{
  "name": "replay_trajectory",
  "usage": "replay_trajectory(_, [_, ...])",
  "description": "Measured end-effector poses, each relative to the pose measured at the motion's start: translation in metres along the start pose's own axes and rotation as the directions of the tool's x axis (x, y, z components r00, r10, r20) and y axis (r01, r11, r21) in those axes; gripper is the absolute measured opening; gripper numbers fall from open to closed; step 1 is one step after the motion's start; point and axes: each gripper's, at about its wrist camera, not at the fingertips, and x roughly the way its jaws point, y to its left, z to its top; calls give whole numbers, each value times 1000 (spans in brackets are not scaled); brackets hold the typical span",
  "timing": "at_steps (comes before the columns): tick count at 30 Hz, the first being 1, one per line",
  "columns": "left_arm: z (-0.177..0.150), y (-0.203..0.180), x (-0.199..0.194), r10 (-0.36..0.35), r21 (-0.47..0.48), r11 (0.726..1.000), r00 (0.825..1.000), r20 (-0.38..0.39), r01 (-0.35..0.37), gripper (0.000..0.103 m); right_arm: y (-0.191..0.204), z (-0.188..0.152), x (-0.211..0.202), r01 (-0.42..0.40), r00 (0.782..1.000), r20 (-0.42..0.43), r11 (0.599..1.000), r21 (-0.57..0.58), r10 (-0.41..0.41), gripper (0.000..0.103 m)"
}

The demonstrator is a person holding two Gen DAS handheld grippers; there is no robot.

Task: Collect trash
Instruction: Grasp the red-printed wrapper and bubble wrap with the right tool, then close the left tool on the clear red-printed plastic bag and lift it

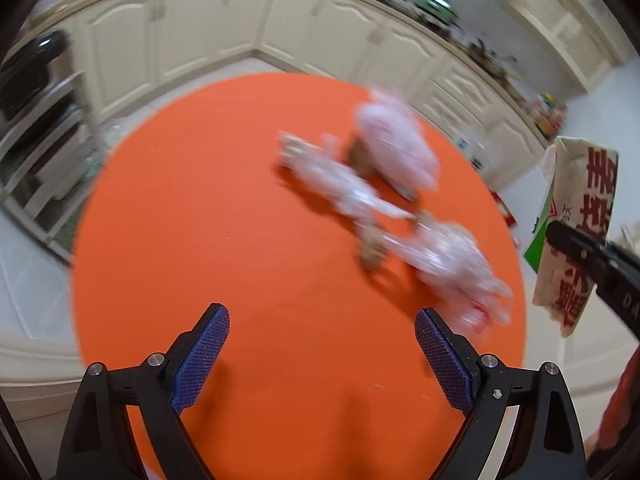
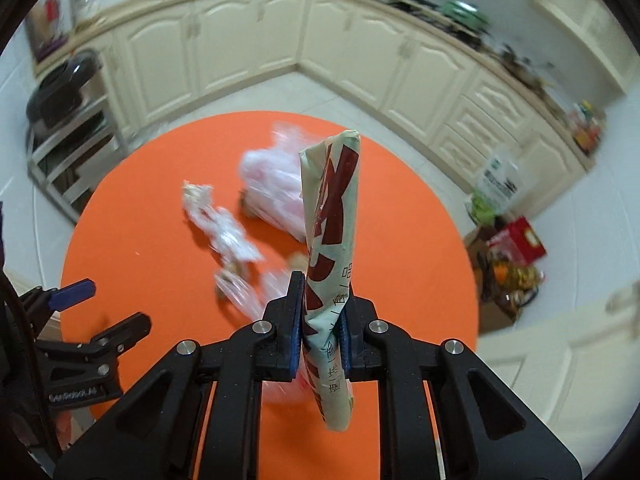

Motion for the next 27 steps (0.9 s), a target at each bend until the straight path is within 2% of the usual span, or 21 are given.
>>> replay_trajectory(5, [-2,-47,17,-40,54,998,998,-57,43,91,-49,-46,-10,-43,999,19,990,137,41,14])
replay_trajectory(10, [0,-79,39,-55,-1,998,994,-90,55,91,-98,-84,-2,-68,998,27,963,260,63,14])
replay_trajectory(14, [9,-102,60,4,-38,999,995,-97,-8,91,-122,-105,4,-110,994,62,943,313,95,14])
replay_trajectory(19, [14,-132,92,95,-1,995,986,-135,-96,90,-141,-114,22,-154,988,75,928,338,137,14])
replay_trajectory(20, [14,-135,98,110,1,994,983,-145,-111,87,-142,-113,26,-165,986,74,926,340,149,14])
replay_trajectory(22, [15,-141,112,100,35,995,979,-176,-95,69,-142,-112,35,-186,982,70,925,330,173,14])
replay_trajectory(23, [14,-143,116,101,54,994,976,-194,-92,49,-142,-112,39,-194,981,67,925,327,182,14])
replay_trajectory(24, [14,-147,117,133,87,989,972,-192,-118,38,-141,-111,43,-200,980,63,925,324,190,14])
replay_trajectory(25, [12,-150,114,146,114,985,975,-166,-129,33,-141,-111,47,-207,978,59,924,321,198,14])
replay_trajectory(27, [9,-152,112,136,136,984,978,-161,-114,30,-139,-110,52,-217,976,54,923,319,211,14])
